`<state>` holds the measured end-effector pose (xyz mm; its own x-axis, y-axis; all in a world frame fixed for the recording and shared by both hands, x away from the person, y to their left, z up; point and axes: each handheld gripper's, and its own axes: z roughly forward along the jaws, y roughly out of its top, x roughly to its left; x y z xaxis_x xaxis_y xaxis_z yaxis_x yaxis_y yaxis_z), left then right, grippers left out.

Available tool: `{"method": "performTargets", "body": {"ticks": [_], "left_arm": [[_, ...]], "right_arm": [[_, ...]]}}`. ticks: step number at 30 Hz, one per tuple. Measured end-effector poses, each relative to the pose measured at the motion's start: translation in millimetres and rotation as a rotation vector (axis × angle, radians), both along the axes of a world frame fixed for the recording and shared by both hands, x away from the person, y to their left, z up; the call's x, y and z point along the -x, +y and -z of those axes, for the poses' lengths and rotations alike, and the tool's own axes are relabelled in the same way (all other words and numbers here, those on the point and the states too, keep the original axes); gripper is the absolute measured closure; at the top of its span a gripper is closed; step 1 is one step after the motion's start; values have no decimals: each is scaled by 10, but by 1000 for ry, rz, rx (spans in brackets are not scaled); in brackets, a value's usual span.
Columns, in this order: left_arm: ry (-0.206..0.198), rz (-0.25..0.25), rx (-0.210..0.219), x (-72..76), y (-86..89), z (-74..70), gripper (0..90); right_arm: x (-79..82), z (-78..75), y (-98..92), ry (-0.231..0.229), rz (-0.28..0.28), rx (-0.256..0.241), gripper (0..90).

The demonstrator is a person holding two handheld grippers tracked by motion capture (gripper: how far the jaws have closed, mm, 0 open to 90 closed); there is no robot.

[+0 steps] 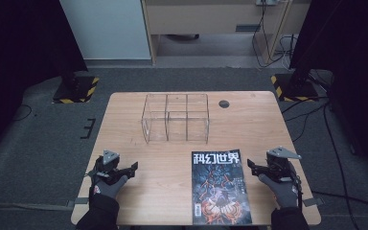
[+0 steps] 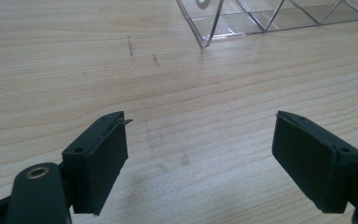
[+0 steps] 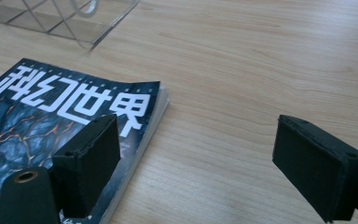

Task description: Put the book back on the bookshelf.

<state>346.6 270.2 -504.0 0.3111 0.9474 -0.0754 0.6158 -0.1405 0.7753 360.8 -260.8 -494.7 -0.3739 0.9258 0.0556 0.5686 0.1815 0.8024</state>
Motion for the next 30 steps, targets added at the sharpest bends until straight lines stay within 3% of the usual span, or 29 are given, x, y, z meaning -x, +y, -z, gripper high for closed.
{"method": "performTargets", "body": {"ticks": [7,21,24,30], "left_arm": [[-16,45,30,49,-160,-44,158],[-17,148,36,64,-570,-58,157],[-17,172,15,68,-671,-47,155],[-22,226,12,85,-888,-35,152]], "right_arm": [[49,-15,103,-11,-25,-14,152],[73,30,228,13,-79,-23,181],[64,65,252,29,-86,-26,179],[77,114,272,44,-94,-25,176]]}}
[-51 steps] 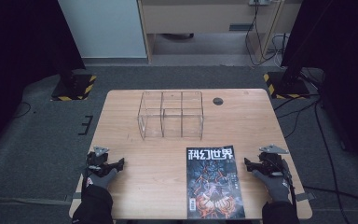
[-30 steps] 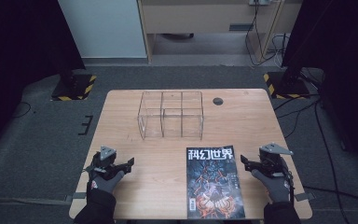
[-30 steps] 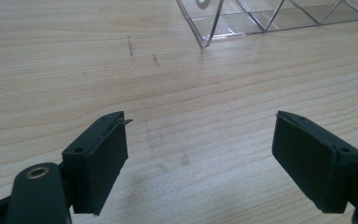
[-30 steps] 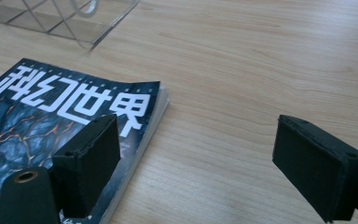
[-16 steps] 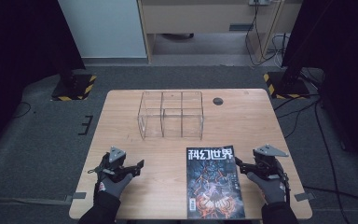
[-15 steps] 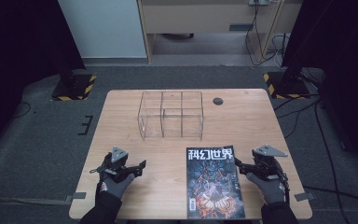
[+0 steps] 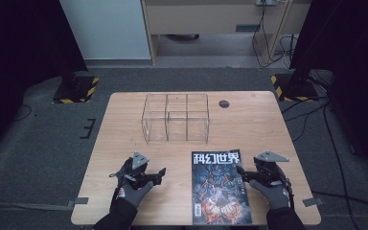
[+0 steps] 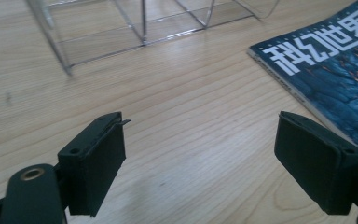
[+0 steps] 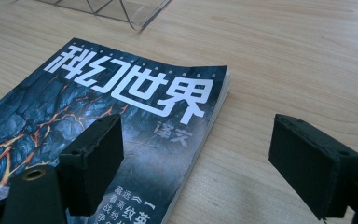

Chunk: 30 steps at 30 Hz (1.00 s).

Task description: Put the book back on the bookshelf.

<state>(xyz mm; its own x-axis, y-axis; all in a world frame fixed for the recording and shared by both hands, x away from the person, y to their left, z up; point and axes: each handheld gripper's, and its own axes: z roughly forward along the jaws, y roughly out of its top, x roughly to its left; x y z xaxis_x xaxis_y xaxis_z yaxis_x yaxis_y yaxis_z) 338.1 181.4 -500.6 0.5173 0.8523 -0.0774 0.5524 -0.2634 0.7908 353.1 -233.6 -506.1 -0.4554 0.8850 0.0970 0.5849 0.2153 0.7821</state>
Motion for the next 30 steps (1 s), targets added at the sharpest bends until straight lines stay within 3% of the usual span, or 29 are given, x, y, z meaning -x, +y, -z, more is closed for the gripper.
{"method": "performTargets", "body": {"ticks": [9,14,30], "left_arm": [[-4,63,-34,29,-323,53,137],[6,90,-14,46,-485,83,136],[40,171,-38,96,-847,223,142]], "right_arm": [[98,21,37,2,-44,8,167],[145,32,37,12,-41,5,166],[118,131,144,60,-77,51,172]]}}
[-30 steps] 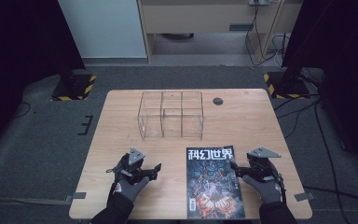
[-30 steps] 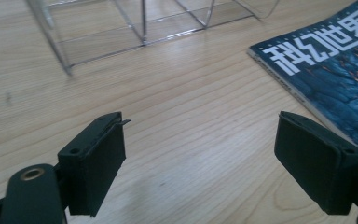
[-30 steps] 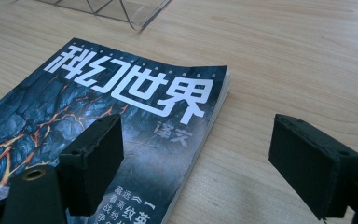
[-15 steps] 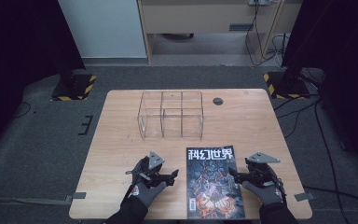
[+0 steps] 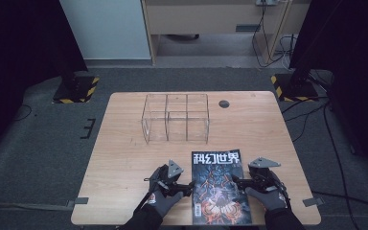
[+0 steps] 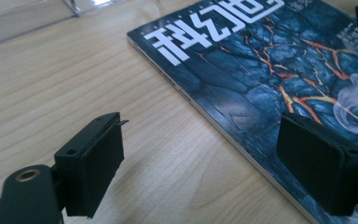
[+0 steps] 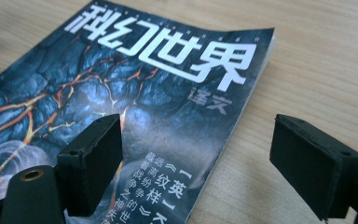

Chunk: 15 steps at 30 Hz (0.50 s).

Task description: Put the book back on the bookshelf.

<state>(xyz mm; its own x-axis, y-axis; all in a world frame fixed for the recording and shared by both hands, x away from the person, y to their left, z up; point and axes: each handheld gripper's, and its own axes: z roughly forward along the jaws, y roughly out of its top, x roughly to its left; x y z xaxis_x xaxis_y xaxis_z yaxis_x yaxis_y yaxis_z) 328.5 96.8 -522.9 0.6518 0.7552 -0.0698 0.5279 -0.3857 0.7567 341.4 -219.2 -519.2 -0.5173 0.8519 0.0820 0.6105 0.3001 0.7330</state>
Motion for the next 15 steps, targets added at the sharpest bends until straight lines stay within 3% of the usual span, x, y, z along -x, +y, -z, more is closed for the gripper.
{"method": "performTargets", "body": {"ticks": [15], "left_arm": [[26,43,-18,49,-163,93,147]], "right_arm": [[-15,45,35,34,-15,-11,198]]}}
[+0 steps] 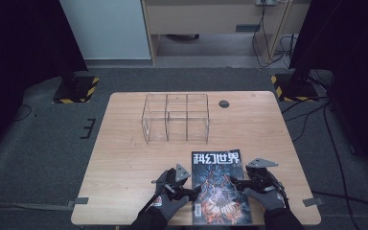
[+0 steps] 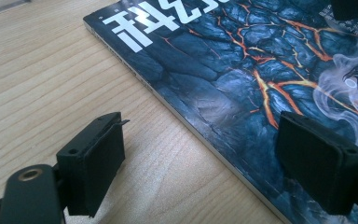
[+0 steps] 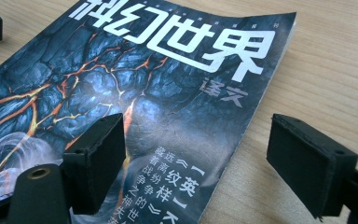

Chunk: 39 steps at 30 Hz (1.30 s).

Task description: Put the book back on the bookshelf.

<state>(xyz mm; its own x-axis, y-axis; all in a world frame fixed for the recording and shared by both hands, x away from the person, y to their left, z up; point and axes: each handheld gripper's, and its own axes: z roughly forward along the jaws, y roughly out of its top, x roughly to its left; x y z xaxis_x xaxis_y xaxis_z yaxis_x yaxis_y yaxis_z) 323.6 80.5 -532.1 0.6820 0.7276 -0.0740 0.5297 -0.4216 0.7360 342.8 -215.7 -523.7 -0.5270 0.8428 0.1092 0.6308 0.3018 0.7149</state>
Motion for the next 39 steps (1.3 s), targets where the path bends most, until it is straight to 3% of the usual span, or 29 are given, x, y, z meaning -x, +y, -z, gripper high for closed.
{"method": "performTargets", "body": {"ticks": [14,26,35,39], "left_arm": [[16,-5,14,5,-4,12,154],[8,-1,22,12,-4,24,154],[8,3,22,10,-2,24,153],[8,4,22,10,-2,24,153]], "right_arm": [[-25,46,31,49,-4,-38,226],[-37,44,-42,87,57,-164,258],[-22,-11,-83,61,63,-236,284],[-26,3,-77,60,63,-223,287]]}}
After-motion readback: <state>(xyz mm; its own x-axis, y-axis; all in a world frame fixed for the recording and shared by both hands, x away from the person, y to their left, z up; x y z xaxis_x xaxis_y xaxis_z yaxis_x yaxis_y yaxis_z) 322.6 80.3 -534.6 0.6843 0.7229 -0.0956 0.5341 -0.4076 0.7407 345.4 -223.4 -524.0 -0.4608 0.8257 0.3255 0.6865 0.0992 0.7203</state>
